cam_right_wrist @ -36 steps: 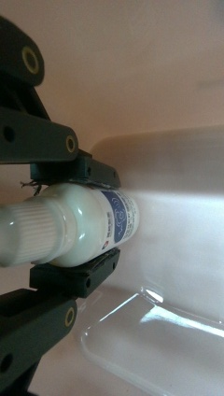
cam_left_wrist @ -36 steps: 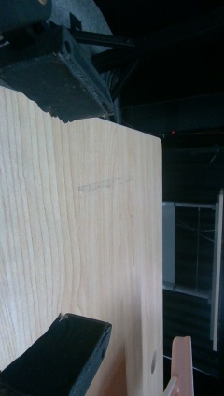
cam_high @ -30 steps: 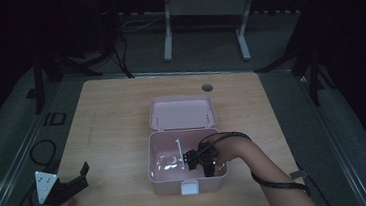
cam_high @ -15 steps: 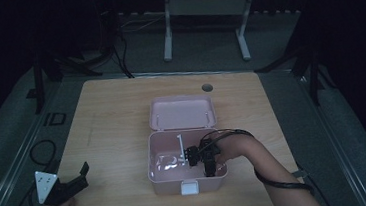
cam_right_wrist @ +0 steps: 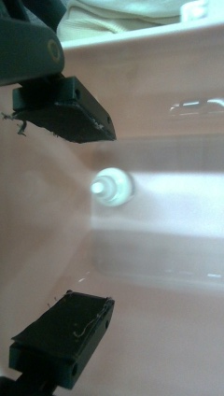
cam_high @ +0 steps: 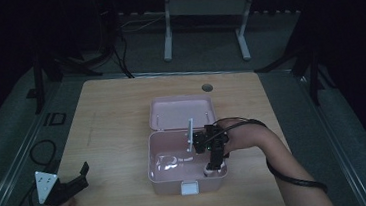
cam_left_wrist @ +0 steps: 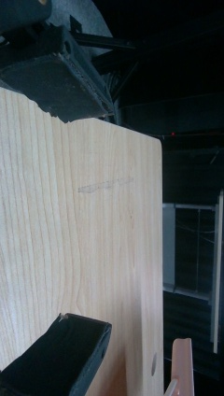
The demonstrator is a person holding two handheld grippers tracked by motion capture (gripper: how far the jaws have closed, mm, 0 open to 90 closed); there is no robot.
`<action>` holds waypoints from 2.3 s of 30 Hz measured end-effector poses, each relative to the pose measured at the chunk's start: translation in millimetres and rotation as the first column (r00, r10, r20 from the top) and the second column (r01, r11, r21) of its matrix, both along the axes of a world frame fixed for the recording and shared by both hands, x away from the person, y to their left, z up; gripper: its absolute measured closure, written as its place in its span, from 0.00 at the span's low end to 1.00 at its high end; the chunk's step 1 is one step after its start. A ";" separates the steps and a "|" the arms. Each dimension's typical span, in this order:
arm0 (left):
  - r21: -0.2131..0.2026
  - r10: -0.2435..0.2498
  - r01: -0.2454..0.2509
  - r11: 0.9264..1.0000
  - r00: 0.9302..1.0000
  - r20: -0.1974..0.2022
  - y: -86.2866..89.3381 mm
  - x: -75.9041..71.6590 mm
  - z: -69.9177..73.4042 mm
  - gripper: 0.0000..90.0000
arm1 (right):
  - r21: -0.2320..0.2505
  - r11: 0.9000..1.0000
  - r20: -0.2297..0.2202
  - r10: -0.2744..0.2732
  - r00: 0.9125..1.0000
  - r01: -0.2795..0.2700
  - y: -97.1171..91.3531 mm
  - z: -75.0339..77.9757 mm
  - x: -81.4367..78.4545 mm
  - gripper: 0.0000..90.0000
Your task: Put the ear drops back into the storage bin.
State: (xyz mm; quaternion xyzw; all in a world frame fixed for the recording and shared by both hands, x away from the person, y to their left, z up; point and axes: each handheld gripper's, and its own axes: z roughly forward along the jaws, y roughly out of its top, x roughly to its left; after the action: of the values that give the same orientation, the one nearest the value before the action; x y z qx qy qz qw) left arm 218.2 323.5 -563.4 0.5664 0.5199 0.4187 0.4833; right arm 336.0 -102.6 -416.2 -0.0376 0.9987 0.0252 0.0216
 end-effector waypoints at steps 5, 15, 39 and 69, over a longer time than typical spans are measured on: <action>-0.002 0.000 0.000 1.000 1.000 0.000 0.1 0.0 0.0 0.01 | 0.014 1.000 0.010 -0.015 1.000 0.015 -12.7 10.6 1.1 0.18; -0.002 -0.001 0.001 1.000 1.000 0.000 0.3 0.0 0.0 0.01 | 0.066 0.995 0.038 -0.074 0.996 0.072 -46.0 32.6 2.2 0.18; 0.001 0.000 0.000 1.000 1.000 0.000 0.0 0.0 0.0 0.01 | 0.123 0.959 -0.001 -0.259 0.966 0.257 -122.9 -11.6 11.3 0.18; 0.002 0.003 -0.003 1.000 1.000 0.001 -0.1 -0.3 0.0 0.01 | 0.370 0.810 0.042 -0.505 0.862 0.456 -194.8 -88.3 0.5 0.18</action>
State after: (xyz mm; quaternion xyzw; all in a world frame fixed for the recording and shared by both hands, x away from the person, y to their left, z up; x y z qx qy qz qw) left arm 217.9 323.4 -563.5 0.5657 0.5202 0.4203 0.4824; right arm 336.4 -297.4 -504.4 0.2192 0.9511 0.1920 0.1025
